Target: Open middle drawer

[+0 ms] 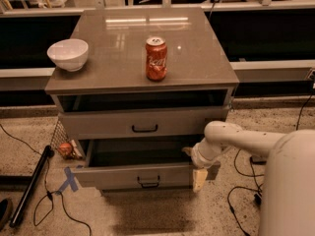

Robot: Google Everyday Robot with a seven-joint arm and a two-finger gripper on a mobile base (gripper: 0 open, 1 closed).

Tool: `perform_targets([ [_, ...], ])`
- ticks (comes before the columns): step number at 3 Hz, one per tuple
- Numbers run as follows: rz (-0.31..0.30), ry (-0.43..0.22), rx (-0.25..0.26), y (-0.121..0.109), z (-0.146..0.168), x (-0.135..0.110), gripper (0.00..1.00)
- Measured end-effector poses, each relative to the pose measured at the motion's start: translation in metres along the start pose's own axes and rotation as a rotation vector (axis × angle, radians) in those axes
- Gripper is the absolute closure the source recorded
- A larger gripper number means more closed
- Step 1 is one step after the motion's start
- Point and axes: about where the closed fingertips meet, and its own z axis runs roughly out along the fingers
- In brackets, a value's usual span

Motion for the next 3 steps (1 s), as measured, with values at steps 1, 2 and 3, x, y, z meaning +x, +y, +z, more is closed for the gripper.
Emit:
perform_targets([
  [1, -0.011, 0.041, -0.154, 0.033, 0.012, -0.007, 0.31],
  [2, -0.018, 0.059, -0.244, 0.052, 0.014, -0.010, 0.36],
  [3, -0.019, 0.057, -0.269, 0.061, -0.006, -0.008, 0.44],
])
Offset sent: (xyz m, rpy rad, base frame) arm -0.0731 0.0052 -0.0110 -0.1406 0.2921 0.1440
